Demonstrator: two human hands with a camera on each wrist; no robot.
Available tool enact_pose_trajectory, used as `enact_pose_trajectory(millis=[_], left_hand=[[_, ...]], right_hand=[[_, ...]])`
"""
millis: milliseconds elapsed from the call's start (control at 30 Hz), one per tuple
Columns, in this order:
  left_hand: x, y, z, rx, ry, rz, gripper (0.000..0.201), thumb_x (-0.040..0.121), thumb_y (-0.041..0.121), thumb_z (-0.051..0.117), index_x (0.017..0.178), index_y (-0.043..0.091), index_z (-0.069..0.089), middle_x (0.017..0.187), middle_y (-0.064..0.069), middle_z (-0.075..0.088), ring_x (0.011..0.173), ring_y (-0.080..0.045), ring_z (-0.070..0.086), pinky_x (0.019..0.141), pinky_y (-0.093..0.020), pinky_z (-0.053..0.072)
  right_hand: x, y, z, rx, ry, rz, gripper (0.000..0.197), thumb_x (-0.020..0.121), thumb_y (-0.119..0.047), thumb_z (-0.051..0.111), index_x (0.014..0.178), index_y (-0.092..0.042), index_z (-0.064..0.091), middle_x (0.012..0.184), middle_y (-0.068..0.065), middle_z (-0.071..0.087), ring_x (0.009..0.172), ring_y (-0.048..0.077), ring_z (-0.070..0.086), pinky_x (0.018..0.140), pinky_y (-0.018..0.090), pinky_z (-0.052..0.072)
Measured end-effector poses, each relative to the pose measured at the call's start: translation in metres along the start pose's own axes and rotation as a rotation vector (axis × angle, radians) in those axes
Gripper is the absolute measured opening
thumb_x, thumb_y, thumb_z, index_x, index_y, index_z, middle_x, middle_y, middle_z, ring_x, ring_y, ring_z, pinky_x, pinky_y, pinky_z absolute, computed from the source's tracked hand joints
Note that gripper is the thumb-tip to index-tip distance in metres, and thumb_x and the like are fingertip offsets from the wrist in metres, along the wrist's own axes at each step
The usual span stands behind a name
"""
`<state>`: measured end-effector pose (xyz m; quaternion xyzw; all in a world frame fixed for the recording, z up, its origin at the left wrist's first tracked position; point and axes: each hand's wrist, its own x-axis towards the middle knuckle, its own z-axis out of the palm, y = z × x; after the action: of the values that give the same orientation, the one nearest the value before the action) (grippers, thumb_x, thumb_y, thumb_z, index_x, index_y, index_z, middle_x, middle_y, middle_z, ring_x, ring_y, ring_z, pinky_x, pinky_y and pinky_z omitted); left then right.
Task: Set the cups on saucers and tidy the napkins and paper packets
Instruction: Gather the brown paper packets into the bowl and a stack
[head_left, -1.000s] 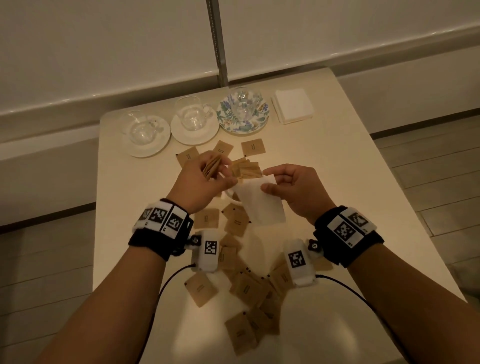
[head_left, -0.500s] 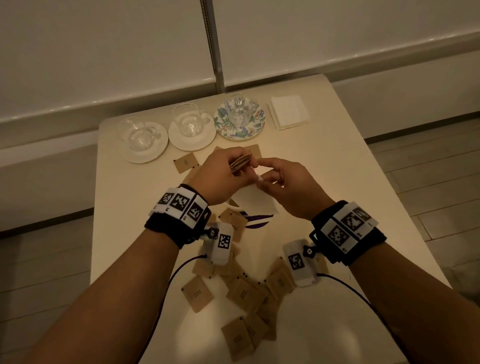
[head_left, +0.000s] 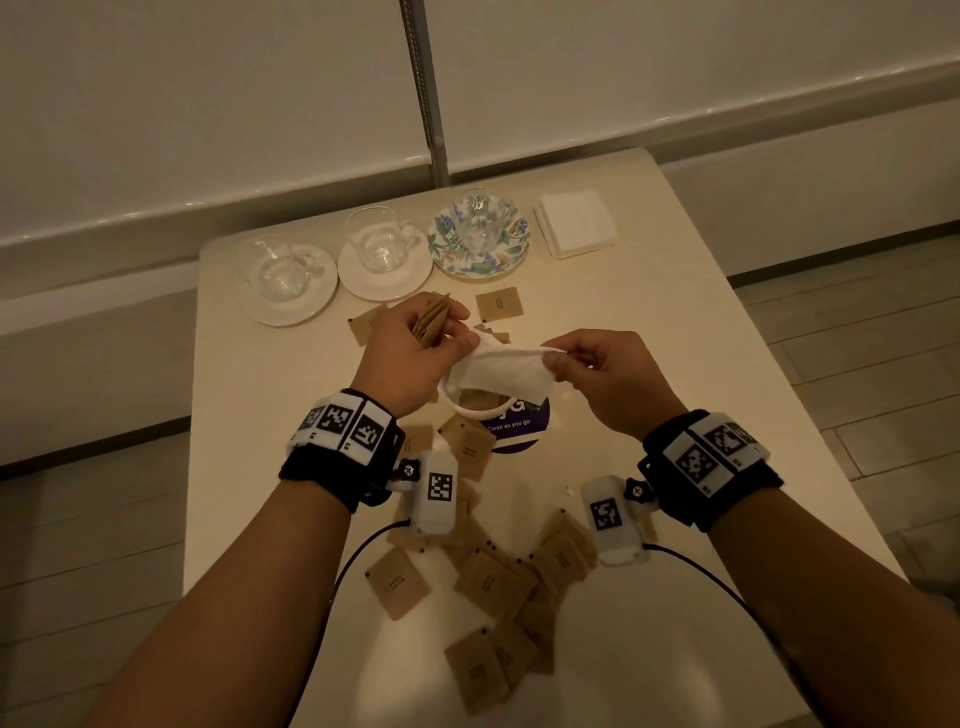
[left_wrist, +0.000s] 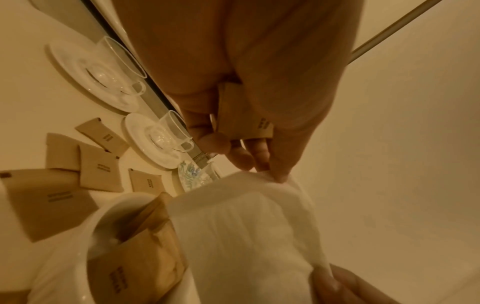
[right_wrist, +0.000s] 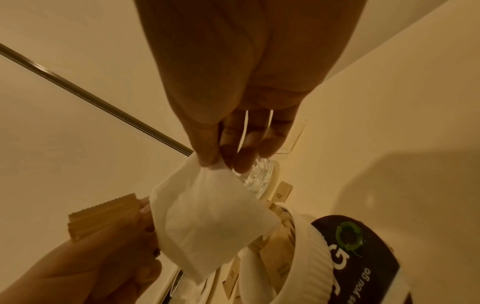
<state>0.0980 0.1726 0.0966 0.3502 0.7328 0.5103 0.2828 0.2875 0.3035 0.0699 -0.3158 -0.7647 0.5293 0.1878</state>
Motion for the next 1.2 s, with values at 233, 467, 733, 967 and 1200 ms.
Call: enact_pose_trajectory(millis=[233,467,733,967,1200], left_hand=[[-0.007,0.012,-0.007,0.080,-0.048,0.078,0.029,0.078,0.012,0.079,0.102,0.022,0.067,0.105,0.004,0.068,0.073,-0.013,0.059,0.070,-0.026,0.055],[0.001,0.035,0.013,0.506,-0.418,0.166,0.032,0.071,0.020,0.084,0.098,0.026,0.067,0.090,0.017,0.063,0.072,0.008,0.055,0.061,-0.005,0.040],[0.011,0.032,0.019,0.516,-0.489,0.121,0.021,0.080,0.019,0.077,0.099,0.022,0.069,0.088,0.011,0.064,0.078,0.000,0.060,0.067,-0.013,0.047],[0.014,0.042,0.030,0.515,-0.533,0.139,0.018,0.080,0.018,0.078,0.094,0.020,0.069,0.084,0.006,0.065,0.078,-0.011,0.062,0.073,-0.028,0.052],[0.025,0.040,0.024,0.473,-0.565,0.042,0.018,0.081,0.018,0.078,0.097,0.019,0.071,0.088,0.003,0.067,0.082,-0.012,0.064,0.078,-0.026,0.052]], right_hand=[[-0.004,-0.002,-0.005,-0.115,-0.136,-0.019,0.021,0.098,-0.017,0.055,0.103,-0.012,0.075,0.081,-0.016,0.069,0.074,-0.005,0.061,0.069,0.010,0.046],[-0.003,-0.015,-0.007,-0.286,-0.185,-0.054,0.019,0.099,-0.022,0.053,0.096,-0.016,0.070,0.089,-0.004,0.069,0.081,0.006,0.060,0.068,0.022,0.046],[-0.007,-0.024,-0.022,-0.373,-0.265,-0.085,0.018,0.099,-0.023,0.053,0.100,-0.014,0.068,0.093,0.000,0.067,0.086,0.017,0.058,0.081,0.040,0.049],[-0.001,-0.030,-0.020,-0.367,-0.257,-0.097,0.027,0.084,-0.036,0.074,0.103,-0.019,0.067,0.102,-0.006,0.066,0.092,0.010,0.058,0.080,0.027,0.045],[0.015,-0.019,-0.043,-0.238,-0.184,0.006,0.018,0.083,-0.030,0.074,0.094,-0.016,0.072,0.082,-0.005,0.068,0.073,0.005,0.061,0.068,0.019,0.050]])
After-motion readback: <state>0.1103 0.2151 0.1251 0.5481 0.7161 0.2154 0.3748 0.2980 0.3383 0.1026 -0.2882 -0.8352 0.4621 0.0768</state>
